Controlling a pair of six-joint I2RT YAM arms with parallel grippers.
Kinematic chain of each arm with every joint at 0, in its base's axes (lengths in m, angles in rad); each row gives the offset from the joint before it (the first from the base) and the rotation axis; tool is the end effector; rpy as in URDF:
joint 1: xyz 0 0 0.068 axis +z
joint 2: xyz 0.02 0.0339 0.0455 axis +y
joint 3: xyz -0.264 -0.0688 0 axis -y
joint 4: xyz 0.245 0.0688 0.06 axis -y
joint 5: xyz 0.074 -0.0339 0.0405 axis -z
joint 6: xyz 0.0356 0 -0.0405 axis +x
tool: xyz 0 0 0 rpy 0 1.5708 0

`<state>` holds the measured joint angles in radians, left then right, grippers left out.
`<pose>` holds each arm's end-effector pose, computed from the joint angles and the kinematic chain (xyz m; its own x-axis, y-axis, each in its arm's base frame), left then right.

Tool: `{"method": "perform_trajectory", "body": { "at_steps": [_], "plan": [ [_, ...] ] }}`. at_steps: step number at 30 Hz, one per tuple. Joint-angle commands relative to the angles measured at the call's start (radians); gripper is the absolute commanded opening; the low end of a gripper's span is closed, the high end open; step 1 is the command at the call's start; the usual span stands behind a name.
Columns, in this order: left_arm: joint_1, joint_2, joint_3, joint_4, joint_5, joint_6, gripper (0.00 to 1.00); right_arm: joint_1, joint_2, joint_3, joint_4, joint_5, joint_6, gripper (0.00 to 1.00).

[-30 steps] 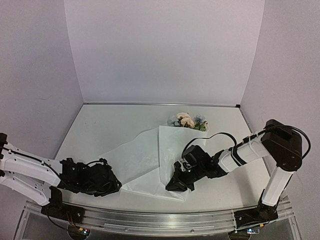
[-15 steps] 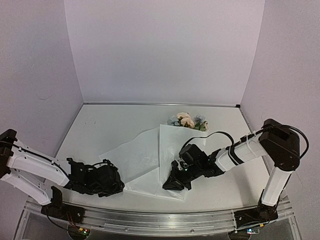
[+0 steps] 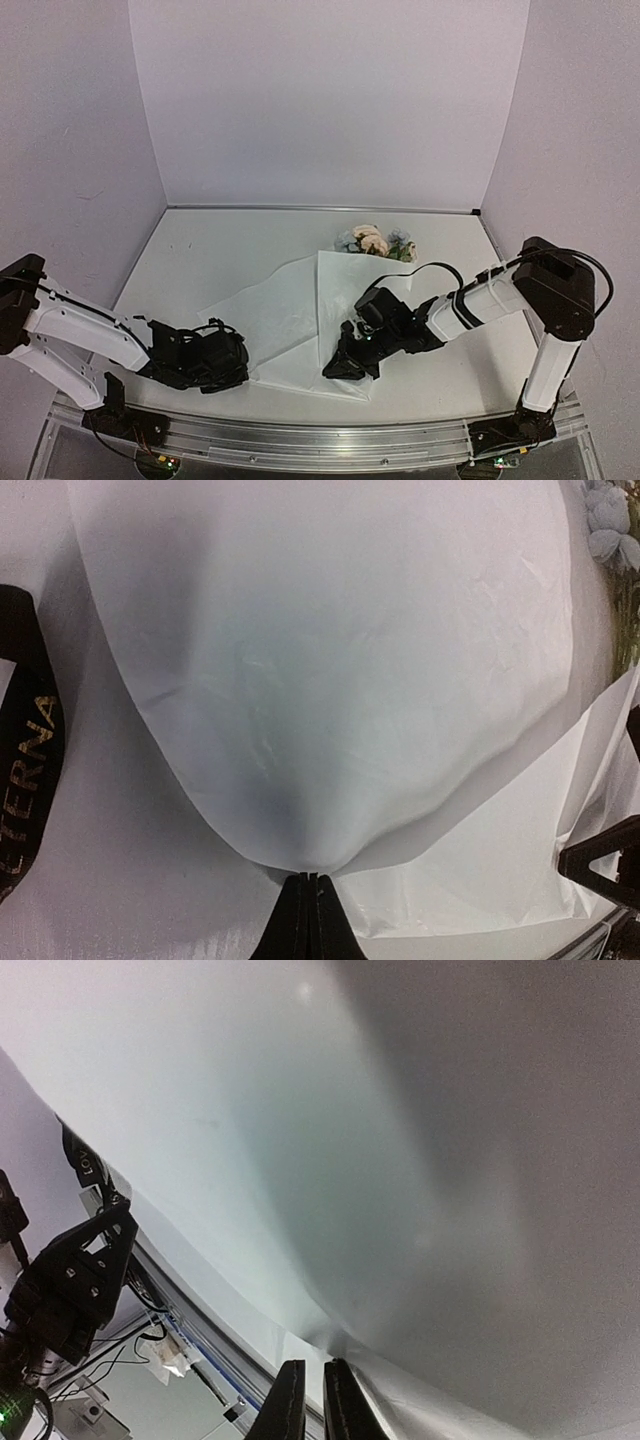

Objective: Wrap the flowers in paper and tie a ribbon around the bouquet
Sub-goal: Pick up the two-thirds-folded wrapping paper from the center of the board, then fold the 2/3-folded wrapping paper at the center of the board.

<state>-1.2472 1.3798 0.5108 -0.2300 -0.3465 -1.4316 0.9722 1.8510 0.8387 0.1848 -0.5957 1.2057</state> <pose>0.0823 -0.2073 0.1286 -0.8738 -0.3239 -0.3626 -0.1636 0.8982 -0.4081 0.1772 0.2952 0.1150 -0.9867 -0.0745 0.1443 0.0670 0.6227 0.7796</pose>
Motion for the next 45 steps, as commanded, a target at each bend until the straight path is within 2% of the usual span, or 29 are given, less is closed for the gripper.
{"method": "perform_trajectory", "body": {
  "at_steps": [1,8,19,32,45],
  "plan": [
    [-0.004,-0.034,0.071,-0.016,-0.038,0.057,0.00,0.009,0.025,0.033,-0.001,-0.001,0.010,0.08],
    [-0.040,-0.105,0.136,-0.053,-0.106,0.169,0.00,0.011,0.036,0.032,-0.003,0.004,0.012,0.09],
    [-0.127,-0.138,0.262,0.061,-0.159,0.431,0.00,0.014,0.059,0.034,-0.008,0.017,0.011,0.09],
    [-0.133,0.056,0.417,0.299,0.075,0.747,0.00,0.020,0.075,0.029,-0.005,0.020,-0.005,0.09],
    [-0.086,0.150,0.430,0.378,0.201,0.818,0.00,0.019,-0.124,-0.046,-0.044,0.017,-0.070,0.10]
  ]
}}
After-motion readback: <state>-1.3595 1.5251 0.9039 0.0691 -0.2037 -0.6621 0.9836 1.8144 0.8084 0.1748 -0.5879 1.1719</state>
